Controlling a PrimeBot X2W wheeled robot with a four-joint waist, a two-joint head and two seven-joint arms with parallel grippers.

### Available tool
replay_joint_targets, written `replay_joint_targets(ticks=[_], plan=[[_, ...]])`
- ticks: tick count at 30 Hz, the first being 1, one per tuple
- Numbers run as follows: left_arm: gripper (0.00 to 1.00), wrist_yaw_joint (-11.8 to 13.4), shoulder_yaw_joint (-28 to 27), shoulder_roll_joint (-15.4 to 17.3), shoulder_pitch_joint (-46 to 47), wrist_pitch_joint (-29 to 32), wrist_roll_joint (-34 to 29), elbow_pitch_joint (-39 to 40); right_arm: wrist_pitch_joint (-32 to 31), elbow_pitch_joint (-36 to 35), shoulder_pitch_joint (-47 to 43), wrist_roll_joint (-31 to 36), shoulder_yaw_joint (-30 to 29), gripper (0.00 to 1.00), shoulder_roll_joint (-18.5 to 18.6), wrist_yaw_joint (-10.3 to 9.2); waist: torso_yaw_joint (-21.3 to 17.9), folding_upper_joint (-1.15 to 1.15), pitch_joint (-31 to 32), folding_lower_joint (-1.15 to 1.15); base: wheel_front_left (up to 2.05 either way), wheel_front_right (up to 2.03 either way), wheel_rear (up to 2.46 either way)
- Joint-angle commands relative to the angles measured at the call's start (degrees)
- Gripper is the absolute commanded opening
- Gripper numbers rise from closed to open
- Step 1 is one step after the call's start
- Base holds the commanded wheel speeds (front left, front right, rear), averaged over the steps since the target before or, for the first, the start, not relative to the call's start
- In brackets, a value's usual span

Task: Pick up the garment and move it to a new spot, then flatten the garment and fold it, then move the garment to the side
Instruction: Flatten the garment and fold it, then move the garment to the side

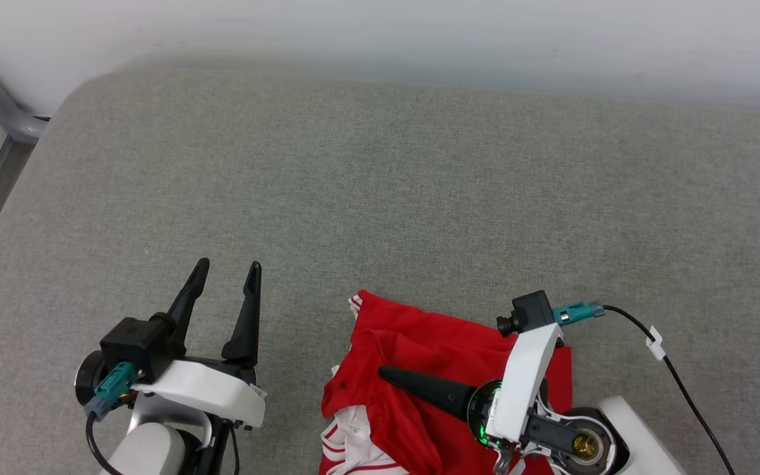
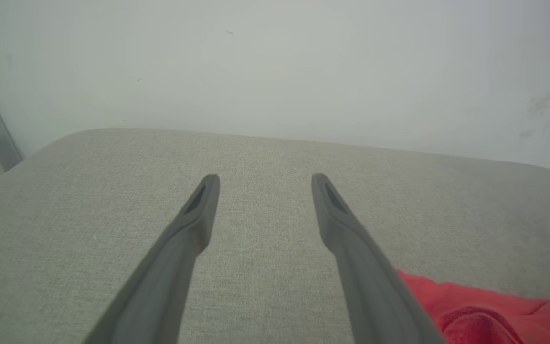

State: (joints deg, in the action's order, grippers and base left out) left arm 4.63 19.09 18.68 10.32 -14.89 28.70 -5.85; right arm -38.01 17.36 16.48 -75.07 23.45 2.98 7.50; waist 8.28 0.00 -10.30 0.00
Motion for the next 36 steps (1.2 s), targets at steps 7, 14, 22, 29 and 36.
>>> replay_joint_targets(ticks=[7,14,22,29,36], plan=[[1.0,-0.32,-0.42,0.05,-0.5,-0.38,-0.68,-0.55,7.72,-7.23,-0.3,5.17,1.39,1.0,3.97,-0.02,-1.57,0.0,1.91,0.0,0.0,0.0,0.0],[1.0,0.34,-1.09,0.16,-1.68,-0.39,-0.74,-0.64,21.22,-6.53,-1.9,18.93,-3.47,1.0,8.41,-0.02,-3.34,0.0,3.35,0.0,0.0,0.0,0.0],[1.0,0.78,-3.2,-0.44,-3.47,-0.35,-2.11,-0.72,32.49,-6.16,-5.72,41.22,-17.39,1.0,8.75,-0.02,-6.02,0.0,5.3,0.0,0.0,0.0,0.0],[1.0,0.5,-6.25,-2.01,-5.42,-0.35,-5.12,0.12,37.43,-12.89,-10.37,55.83,-25.81,1.0,5.03,-0.03,-7.07,0.0,7.36,0.0,0.0,0.0,0.0],[1.0,-0.26,-7.58,-2.59,-8.07,-0.3,-7.72,-0.86,39.06,-19.88,-15.82,64.81,-27.34,1.0,2.24,-0.03,-7.61,0.0,9.09,0.0,0.0,0.0,0.0]])
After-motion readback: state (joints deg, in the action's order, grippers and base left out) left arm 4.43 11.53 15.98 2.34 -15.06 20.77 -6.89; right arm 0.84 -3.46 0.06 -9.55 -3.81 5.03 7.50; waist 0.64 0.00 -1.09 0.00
